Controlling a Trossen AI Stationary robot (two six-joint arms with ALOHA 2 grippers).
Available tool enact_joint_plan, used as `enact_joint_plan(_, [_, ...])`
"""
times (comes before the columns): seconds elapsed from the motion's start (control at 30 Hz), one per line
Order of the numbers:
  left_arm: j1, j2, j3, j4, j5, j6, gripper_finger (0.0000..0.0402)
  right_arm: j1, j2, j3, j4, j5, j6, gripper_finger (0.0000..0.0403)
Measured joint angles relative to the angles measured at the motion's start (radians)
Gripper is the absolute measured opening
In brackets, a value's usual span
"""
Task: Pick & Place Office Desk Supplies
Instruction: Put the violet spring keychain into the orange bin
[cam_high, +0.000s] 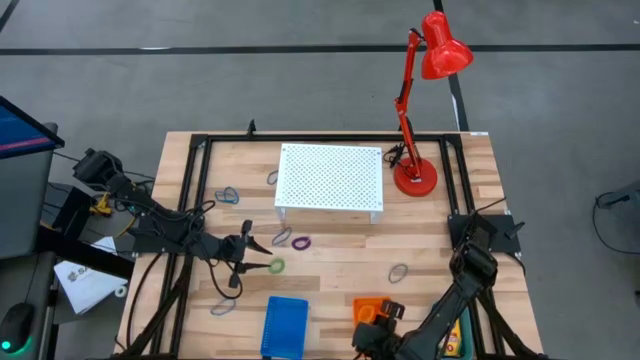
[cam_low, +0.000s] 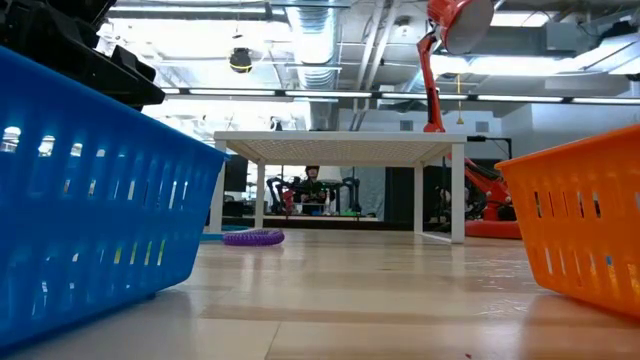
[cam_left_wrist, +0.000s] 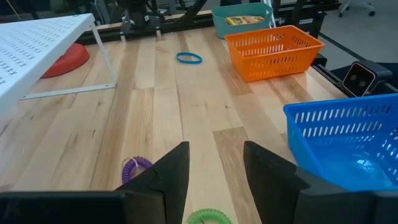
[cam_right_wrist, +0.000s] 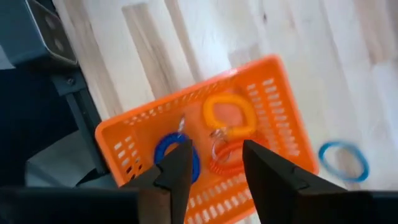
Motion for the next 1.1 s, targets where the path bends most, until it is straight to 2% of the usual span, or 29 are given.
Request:
enact_joint_plan(0.13, [0.0,0.0,0.0,0.0,0.0,0.0,0.0144,-0.005,0.0,0.0,0.001,0.134,-0.101,0.0134])
enact_joint_plan(0.27, [0.0,0.0,0.0,0.0,0.0,0.0,0.0144,-0.047,0.0,0.0,0.036,0.257,-0.271,0.0124])
enact_joint_plan(0.33, [0.0,0.0,0.0,0.0,0.0,0.0,0.0144,-0.082,0.0,0.0,0.088,0.289,-0.39,0.0121])
enact_joint_plan(0.5, [0.0,0.0,0.0,0.0,0.0,0.004,0.0144,-0.185,0.0,0.0,0.245,0.288,-0.747,0.0123])
enact_joint_plan(0.63, [0.0,0.0,0.0,-0.003,0.0,0.005,0.0144,-0.288,0.0,-0.001,0.301,0.203,-0.943,0.0128])
enact_joint_plan(0.83, [0.0,0.0,0.0,-0.017,0.0,0.007,0.0144,-0.442,-0.001,-0.036,0.409,-0.091,-1.148,0.0134])
enact_joint_plan(1.1, [0.0,0.0,0.0,-0.026,0.0,0.005,0.0144,-0.596,-0.002,-0.034,0.449,-0.158,-1.198,0.0134])
